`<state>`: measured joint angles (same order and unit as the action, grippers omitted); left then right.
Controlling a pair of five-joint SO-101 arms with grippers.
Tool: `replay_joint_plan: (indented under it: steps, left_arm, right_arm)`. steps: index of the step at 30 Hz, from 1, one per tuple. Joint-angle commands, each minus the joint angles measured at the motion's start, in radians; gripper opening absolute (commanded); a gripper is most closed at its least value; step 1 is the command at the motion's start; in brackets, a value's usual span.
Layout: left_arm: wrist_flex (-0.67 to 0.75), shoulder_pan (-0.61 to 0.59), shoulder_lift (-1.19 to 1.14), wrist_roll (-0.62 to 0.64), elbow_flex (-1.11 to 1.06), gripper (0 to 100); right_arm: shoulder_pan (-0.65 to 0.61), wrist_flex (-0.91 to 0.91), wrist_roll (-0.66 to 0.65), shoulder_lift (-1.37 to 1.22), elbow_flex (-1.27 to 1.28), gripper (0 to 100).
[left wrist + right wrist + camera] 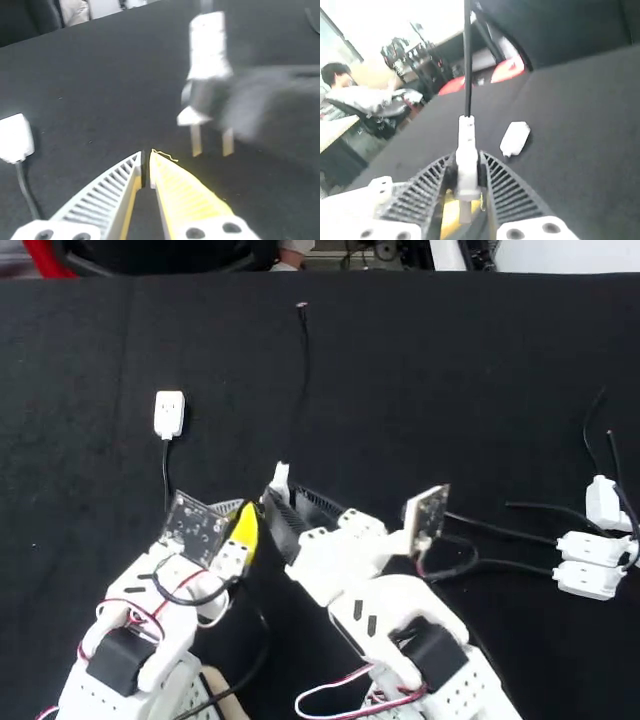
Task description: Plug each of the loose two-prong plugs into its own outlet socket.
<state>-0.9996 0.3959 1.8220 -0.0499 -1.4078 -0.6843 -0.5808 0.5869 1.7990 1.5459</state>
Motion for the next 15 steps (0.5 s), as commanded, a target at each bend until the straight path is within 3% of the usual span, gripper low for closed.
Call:
replay_joint_plan:
  steps: [1,9,15]
  left_arm:
    - [0.044,0.076,0.005,0.009,0.074,4]
    - [0.046,0.091,0.005,0.014,0.099,5]
    - [0.043,0.081,0.005,0.014,0.071,4]
  right_arm:
    - [-0.008,-0.002,-0.018,0.136,0.015,1.1]
    - [-0.138,-0.014,-0.069,0.163,0.061,1.1]
    - [-0.086,-0.008,-0.061,0.165,0.024,1.1]
